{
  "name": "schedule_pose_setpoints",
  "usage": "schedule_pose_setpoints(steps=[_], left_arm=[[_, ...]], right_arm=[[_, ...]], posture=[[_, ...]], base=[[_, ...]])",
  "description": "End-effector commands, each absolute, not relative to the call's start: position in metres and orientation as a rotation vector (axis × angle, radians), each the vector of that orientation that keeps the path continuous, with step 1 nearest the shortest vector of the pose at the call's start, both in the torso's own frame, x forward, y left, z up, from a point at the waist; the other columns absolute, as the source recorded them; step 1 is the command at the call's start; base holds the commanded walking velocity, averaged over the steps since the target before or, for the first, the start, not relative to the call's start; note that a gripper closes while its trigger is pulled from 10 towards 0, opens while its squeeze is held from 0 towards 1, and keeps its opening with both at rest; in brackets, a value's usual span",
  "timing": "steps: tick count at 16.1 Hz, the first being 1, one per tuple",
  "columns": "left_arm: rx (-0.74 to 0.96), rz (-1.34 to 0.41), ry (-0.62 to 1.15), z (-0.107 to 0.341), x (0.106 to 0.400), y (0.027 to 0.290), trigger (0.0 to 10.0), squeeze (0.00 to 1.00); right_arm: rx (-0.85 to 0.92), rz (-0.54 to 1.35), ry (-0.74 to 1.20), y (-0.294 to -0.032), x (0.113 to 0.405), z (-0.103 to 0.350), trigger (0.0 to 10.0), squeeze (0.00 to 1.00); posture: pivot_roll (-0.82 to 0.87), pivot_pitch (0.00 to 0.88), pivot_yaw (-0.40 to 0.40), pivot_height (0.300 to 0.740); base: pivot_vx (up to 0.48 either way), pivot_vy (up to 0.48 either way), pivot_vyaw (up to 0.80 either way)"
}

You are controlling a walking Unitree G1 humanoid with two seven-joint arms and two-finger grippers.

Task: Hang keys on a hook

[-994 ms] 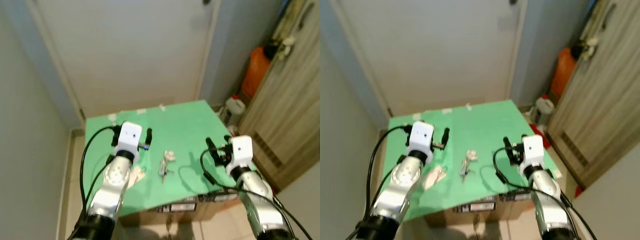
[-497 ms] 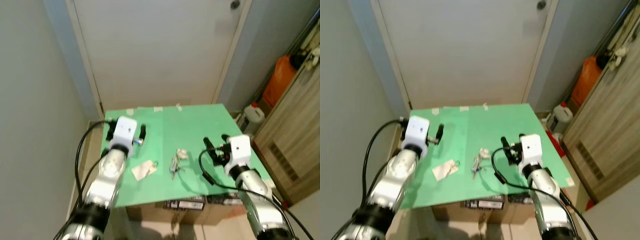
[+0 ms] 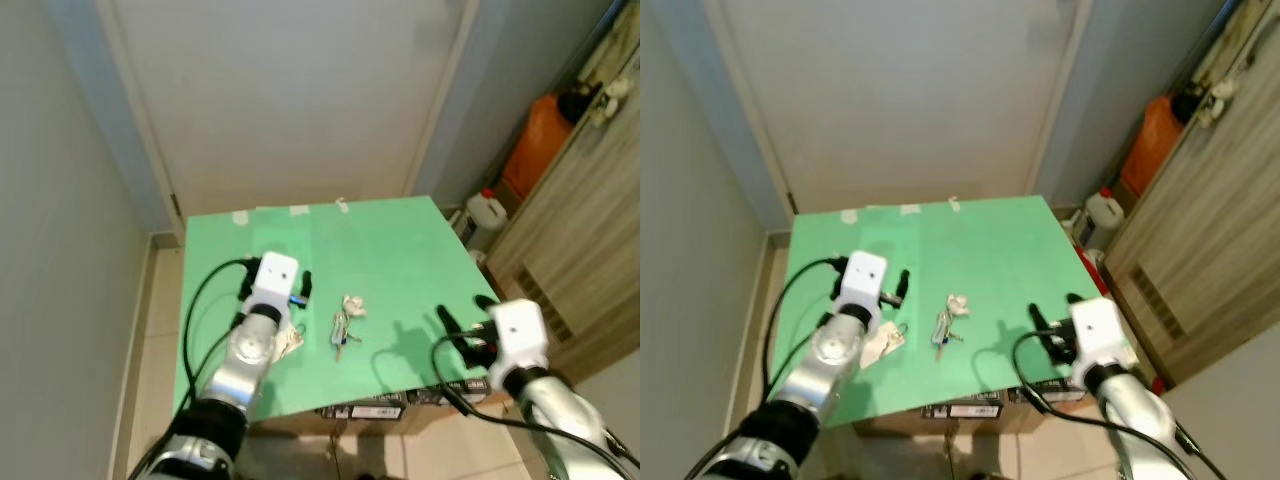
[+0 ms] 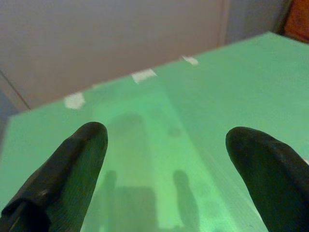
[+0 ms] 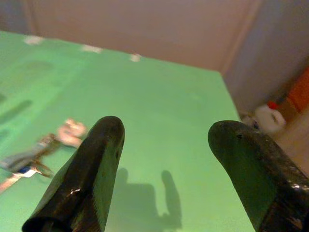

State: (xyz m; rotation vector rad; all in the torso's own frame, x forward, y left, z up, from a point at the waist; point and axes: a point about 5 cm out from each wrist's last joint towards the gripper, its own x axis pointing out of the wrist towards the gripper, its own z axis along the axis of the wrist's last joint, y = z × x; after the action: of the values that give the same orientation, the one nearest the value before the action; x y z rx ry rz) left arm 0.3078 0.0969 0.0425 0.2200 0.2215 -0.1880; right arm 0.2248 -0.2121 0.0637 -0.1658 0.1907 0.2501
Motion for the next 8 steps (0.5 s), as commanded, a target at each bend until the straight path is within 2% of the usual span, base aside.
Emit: schedule_pose_setpoints(steps=[1,4,8], left_arm=[[0.234,-0.188,0.236,0.037,0.307,0.094,10.0,0.0],[0.162,-0.199,0.297,0.026,0.304,0.084,10.0,0.0],[0.156,-0.268,0.346,0.013,0.289,0.063,10.0,0.0]], right_arm=[[-0.16,0.216,0.187,-0.226,0.221,0.074,10.0,0.0],[-0.149,0.375,0.233,-0.22,0.203,0.084,10.0,0.0],[-0.139,0.312,0.254,-0.227,0.198,0.085,10.0,0.0]], posture=[[-0.23,0.104,-0.076,0.74],[-0.27,0.123,-0.076,0.74],[-0.29,0.128,-0.072,0.74]], base=[[0.0,0.0,0.0],[0.0,0.0,0.0],[0.0,0.0,0.0]])
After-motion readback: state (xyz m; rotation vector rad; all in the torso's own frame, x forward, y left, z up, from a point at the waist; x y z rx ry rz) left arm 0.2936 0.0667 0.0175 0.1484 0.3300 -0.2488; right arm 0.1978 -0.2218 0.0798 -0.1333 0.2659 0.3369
